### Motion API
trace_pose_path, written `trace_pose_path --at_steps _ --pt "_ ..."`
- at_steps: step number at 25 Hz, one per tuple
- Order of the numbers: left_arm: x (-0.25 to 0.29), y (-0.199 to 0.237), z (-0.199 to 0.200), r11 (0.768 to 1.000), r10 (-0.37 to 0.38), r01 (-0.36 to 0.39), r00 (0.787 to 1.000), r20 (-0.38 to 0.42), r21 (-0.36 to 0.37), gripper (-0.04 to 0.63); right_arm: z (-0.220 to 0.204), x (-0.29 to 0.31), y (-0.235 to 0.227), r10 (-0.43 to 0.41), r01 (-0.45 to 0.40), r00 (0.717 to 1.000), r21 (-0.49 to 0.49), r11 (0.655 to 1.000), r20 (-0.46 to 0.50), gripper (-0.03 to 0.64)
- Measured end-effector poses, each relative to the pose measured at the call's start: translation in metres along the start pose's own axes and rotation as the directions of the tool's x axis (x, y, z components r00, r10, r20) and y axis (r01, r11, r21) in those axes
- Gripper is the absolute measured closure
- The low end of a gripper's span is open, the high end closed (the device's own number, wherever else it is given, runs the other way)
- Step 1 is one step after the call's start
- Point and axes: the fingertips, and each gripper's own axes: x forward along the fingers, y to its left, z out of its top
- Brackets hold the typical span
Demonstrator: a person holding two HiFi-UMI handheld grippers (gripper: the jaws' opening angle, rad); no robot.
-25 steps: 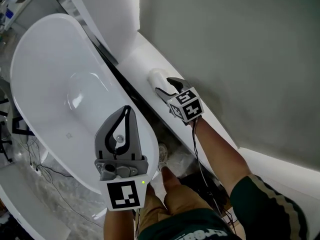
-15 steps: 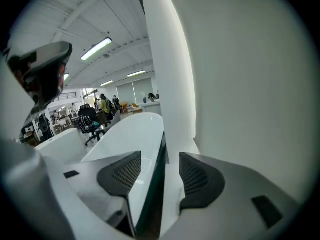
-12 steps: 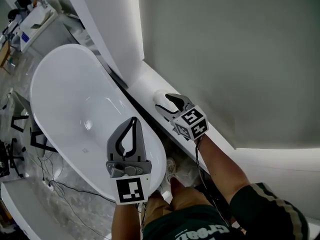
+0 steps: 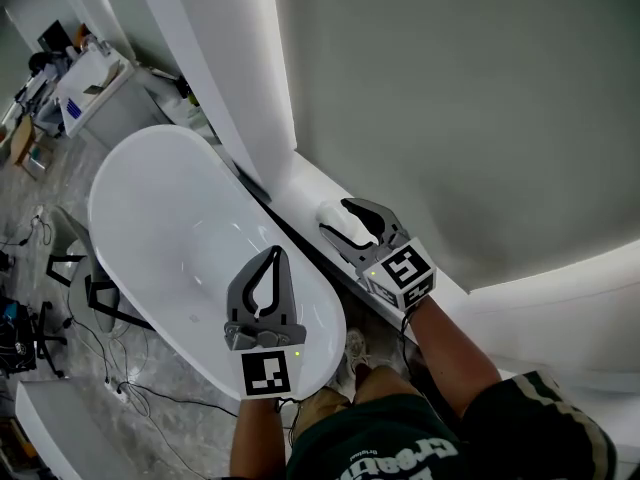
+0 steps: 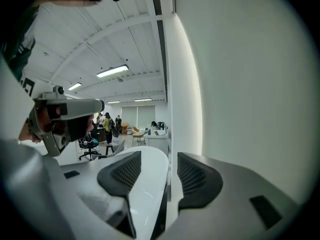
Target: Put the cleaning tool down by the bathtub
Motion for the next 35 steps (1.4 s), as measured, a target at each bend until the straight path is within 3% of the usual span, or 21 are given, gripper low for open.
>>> trace_pose_path --at_steps 9,12,21,27,31,35 --pt "-0.034 0.001 0.043 0.999 -0.035 0.034 0.999 0.041 0.014 0.586 0.092 -0.054 0.056 0.001 0.009 0.981 -0.055 0.998 0.193 0.385" --pt "-0.043 0.003 0.054 0.998 -0.044 0.041 0.997 0.057 0.048 0.586 0.112 -0.065 0.074 0.01 0.007 0.973 -0.071 0.997 0.23 0.385" --pt "-0.064 0.005 0.081 0.997 -0.071 0.066 0.991 0.114 0.049 0.586 0.165 -0.093 0.106 0.013 0.035 0.944 -0.141 0.989 0.33 0.391" --pt "-0.073 0.004 0.092 0.995 -0.086 0.079 0.987 0.138 0.053 0.586 0.188 -0.118 0.115 -0.02 0.086 0.922 -0.155 0.984 0.388 0.572" --pt "-0.075 0.005 0.095 0.995 -0.094 0.087 0.985 0.147 0.053 0.586 0.191 -0.119 0.128 0.022 0.048 0.919 -0.169 0.985 0.394 0.6" --pt "-0.078 0.007 0.099 0.994 -0.104 0.095 0.982 0.156 0.063 0.586 0.192 -0.118 0.133 0.013 0.058 0.918 -0.168 0.984 0.396 0.6"
